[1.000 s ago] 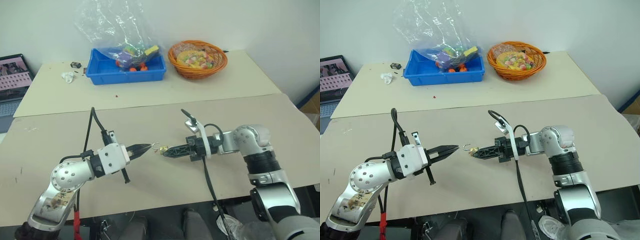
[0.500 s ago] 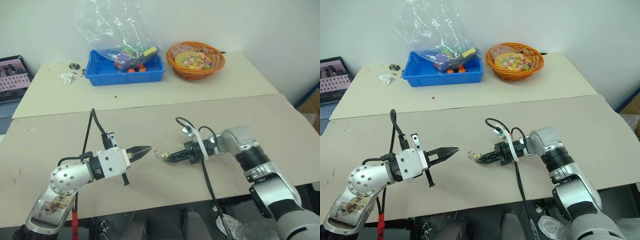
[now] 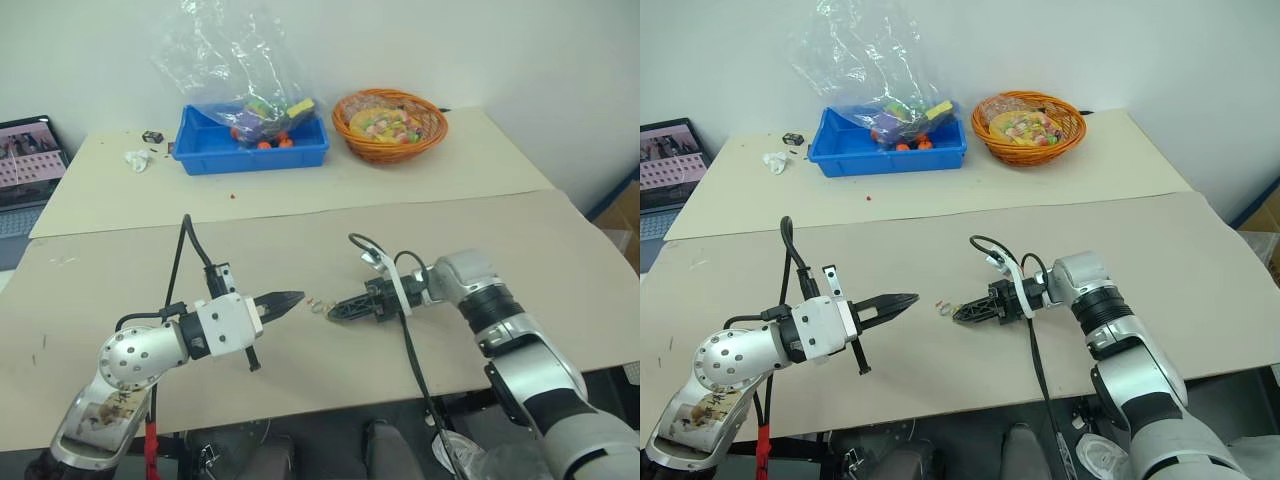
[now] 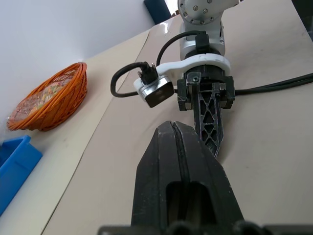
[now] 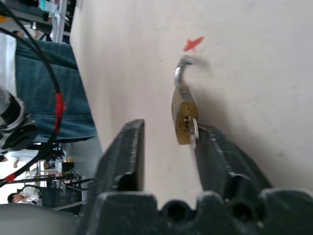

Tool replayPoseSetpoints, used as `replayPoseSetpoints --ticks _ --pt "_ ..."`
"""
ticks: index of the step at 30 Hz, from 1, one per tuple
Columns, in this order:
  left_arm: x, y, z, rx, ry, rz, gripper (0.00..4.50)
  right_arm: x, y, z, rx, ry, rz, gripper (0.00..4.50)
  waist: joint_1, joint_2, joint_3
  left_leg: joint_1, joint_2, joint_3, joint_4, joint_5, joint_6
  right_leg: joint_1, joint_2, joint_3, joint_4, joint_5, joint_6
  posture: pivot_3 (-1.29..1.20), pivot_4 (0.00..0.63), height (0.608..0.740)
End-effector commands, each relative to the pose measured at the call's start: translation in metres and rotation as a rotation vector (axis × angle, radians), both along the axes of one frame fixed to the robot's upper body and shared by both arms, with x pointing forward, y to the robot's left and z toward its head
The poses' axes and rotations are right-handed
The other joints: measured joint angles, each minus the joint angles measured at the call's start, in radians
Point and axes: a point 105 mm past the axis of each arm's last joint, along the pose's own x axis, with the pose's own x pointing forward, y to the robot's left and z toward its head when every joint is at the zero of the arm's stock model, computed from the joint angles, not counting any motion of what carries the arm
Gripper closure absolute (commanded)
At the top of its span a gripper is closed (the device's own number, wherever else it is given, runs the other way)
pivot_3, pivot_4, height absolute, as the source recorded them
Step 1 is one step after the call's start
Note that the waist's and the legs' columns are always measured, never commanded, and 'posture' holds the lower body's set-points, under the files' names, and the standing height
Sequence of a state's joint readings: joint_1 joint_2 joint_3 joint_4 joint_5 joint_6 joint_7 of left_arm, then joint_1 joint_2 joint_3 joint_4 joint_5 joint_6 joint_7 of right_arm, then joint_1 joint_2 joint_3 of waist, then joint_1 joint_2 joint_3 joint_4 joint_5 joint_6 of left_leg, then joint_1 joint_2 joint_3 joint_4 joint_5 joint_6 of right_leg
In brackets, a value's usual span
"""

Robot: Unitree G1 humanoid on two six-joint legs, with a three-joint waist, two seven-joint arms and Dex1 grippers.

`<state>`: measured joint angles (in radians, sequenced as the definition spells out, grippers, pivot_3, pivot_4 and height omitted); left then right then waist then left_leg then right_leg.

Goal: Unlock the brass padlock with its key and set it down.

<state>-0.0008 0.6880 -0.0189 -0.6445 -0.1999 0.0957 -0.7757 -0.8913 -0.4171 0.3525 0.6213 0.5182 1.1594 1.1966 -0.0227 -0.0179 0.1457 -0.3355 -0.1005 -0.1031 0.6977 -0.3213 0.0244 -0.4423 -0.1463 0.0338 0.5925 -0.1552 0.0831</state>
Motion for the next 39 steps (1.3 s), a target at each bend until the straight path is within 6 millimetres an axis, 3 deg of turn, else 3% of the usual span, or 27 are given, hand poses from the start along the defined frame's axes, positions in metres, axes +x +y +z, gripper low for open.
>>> replayPoseSetpoints --ticks 1,5,13,17,19,22,27,32,39 --pt "-0.003 -0.004 0.011 -0.007 -0.05 -0.019 4.5 0.014 -0.014 0.003 -0.037 -0.073 -0.064 1.51 0.001 0.0 0.0 0.0 0.0 0.0 0.0 0.0 0.0 0.0 0.0 0.0 0.0 0.0 0.0 0.0 0.15 0.74" --pt "-0.003 -0.004 0.011 -0.002 -0.052 -0.019 4.5 0.02 -0.026 0.006 -0.048 -0.099 -0.101 1.51 0.004 0.0 0.0 0.0 0.0 0.0 -0.001 0.0 0.001 0.0 0.0 0.0 -0.001 0.0 0.0 0.0 0.15 0.74" --pt "-0.002 -0.002 0.005 0.011 -0.032 -0.012 4.5 0.034 -0.069 0.01 -0.106 -0.185 -0.224 1.51 0.009 0.0 0.0 -0.001 -0.001 0.0 -0.001 0.0 0.0 0.0 0.0 0.0 -0.001 0.0 0.0 0.0 0.15 0.74" --pt "-0.002 -0.002 0.004 0.007 -0.02 -0.005 4.5 0.036 -0.089 0.016 -0.128 -0.327 -0.271 1.51 0.013 0.0 0.0 -0.001 0.0 0.0 -0.003 0.0 0.0 0.0 0.0 -0.001 -0.004 0.0 0.0 0.0 0.15 0.74" --pt "-0.002 -0.001 0.002 -0.006 0.015 0.014 4.5 0.025 -0.088 0.025 -0.088 -0.416 -0.228 1.51 0.017 0.0 0.0 -0.002 0.0 0.0 -0.003 -0.001 0.001 0.0 0.0 -0.001 -0.007 0.0 0.0 0.0 0.15 0.74" --pt "-0.001 0.004 -0.008 0.006 0.073 0.047 4.5 -0.008 -0.085 0.028 -0.087 -0.574 -0.08 1.51 0.021 0.001 0.001 -0.003 0.0 0.0 -0.003 -0.001 0.001 0.0 0.0 -0.001 -0.006 -0.001 0.002 0.0 0.15 0.74" --pt "0.007 0.018 -0.016 -0.035 0.148 0.145 4.5 -0.037 -0.086 0.034 -0.098 -0.695 -0.052 1.51 0.011 0.002 0.002 -0.002 0.001 0.002 -0.003 -0.002 0.002 0.0 0.0 0.0 -0.01 -0.001 0.002 0.0 0.15 0.74" --pt "0.012 0.026 -0.028 -0.055 0.246 0.208 4.5 -0.02 -0.094 0.035 -0.26 -0.842 -0.18 1.51 0.009 0.002 0.003 -0.001 0.004 0.002 -0.003 -0.002 0.002 0.001 0.002 -0.001 -0.011 -0.001 0.001 0.0 0.15 0.74" --pt "0.017 0.027 -0.029 -0.068 0.264 0.208 4.5 -0.016 -0.087 0.041 -0.23 -0.856 -0.213 1.51 0.012 0.002 0.003 -0.001 0.004 0.002 -0.003 -0.001 0.001 0.002 0.003 -0.001 -0.013 0.0 0.001 0.0 0.15 0.74"
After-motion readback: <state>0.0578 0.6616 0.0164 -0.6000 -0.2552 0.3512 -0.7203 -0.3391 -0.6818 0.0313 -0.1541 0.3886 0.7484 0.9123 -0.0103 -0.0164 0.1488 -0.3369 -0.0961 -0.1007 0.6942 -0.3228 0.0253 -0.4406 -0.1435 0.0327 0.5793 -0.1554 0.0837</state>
